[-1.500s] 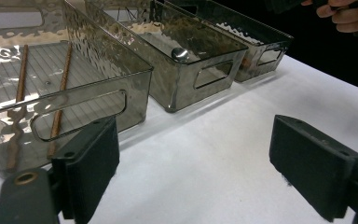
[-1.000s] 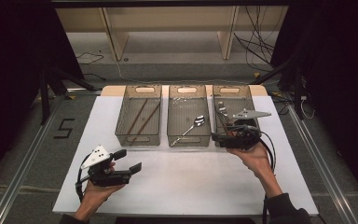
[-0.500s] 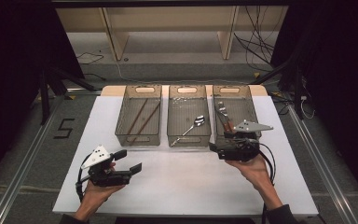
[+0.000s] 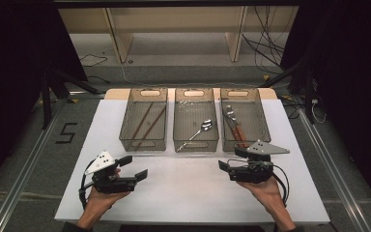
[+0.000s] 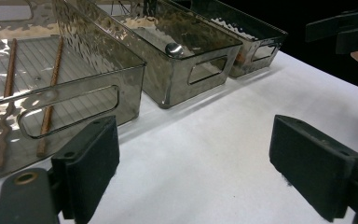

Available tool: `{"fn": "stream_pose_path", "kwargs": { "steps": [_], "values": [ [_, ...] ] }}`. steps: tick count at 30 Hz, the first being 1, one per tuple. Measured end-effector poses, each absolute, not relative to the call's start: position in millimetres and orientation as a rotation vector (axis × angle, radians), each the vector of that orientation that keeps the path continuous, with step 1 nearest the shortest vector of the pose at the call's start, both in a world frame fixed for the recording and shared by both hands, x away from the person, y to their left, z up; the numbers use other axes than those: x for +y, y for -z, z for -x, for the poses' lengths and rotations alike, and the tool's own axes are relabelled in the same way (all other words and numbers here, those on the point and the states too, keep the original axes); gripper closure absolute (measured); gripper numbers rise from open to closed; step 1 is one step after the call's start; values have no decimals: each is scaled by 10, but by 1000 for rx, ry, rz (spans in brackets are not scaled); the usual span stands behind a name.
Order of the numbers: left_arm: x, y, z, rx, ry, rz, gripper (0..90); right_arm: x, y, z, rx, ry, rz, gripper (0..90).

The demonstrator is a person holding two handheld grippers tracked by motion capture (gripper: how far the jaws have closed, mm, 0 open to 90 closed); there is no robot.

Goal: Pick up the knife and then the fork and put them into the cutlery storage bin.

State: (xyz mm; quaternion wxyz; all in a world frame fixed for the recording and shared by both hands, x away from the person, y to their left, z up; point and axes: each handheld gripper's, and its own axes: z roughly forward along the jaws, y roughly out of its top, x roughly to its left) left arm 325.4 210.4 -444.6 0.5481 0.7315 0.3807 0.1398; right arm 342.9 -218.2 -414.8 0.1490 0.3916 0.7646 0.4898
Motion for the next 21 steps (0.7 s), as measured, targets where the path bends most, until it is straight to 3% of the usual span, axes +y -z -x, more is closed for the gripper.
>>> {"fn": "stream_pose_path", "kwargs": {
  "steps": [21],
  "values": [
    [2097,4451,-3243,897,-314,-1744,155,-2266,4354,-3189,2160,-1439,-1125,200]
  ]
}}
